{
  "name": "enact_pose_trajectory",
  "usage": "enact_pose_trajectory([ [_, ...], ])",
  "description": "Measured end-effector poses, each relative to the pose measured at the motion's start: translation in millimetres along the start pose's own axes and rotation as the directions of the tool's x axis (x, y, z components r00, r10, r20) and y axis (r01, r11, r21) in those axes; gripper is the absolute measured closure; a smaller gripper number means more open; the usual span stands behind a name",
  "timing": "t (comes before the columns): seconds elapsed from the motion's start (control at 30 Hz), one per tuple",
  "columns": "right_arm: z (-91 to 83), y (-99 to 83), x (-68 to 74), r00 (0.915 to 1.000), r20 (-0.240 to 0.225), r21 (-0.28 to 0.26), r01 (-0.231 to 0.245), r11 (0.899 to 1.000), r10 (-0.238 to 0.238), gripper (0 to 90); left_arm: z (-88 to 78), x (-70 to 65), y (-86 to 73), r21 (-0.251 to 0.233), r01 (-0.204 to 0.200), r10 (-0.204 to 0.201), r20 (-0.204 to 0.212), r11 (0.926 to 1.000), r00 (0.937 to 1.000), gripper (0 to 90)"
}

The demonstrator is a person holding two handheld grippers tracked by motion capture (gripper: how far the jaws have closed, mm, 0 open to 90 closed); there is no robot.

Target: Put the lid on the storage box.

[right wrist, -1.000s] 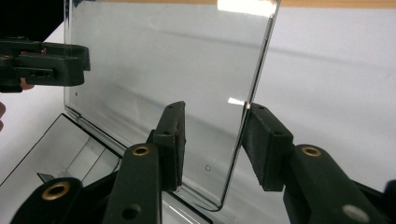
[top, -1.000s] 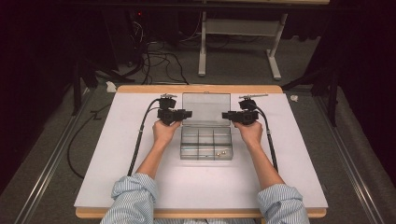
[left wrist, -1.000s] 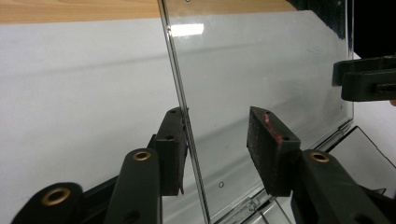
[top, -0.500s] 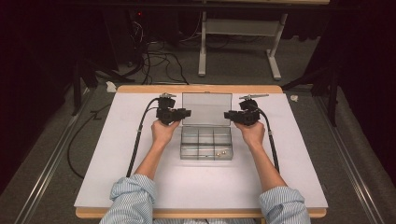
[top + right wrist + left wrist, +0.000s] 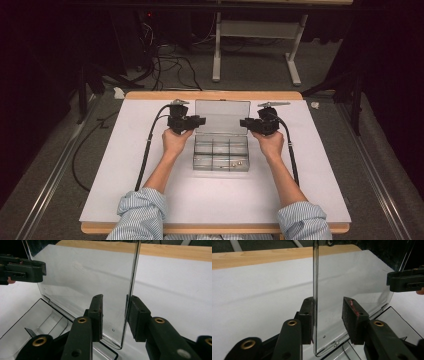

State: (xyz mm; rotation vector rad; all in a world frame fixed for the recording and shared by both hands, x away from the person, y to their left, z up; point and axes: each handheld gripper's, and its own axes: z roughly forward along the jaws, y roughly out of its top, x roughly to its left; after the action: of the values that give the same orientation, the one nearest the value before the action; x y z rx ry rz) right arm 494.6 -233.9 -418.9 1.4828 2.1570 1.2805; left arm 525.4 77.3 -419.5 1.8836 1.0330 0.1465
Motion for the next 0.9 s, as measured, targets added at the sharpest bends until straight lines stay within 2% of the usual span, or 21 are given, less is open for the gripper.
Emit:
enact_pose_trajectory([
  [0.47,-6.8,-2.7,8.4,0.9994,0.011,-0.008,0.032,0.999,-0.032,65.1,-7.8,-7.0,-3.8,-0.008,-0.031,0.031,-0.005,0.9995,0.9995,61.6],
  [0.7,-7.6,-5.3,10.4,0.9992,0.005,-0.020,0.039,0.999,-0.039,64.3,-10.9,-6.2,-10.5,-0.043,-0.026,0.027,0.008,0.9987,0.9996,61.5],
  [0.9,-10.2,-6.9,12.6,0.9989,0.008,-0.019,0.047,0.999,-0.047,63.7,-13.1,-9.1,-11.3,-0.038,-0.046,0.046,0.005,0.9982,0.9989,60.6],
])
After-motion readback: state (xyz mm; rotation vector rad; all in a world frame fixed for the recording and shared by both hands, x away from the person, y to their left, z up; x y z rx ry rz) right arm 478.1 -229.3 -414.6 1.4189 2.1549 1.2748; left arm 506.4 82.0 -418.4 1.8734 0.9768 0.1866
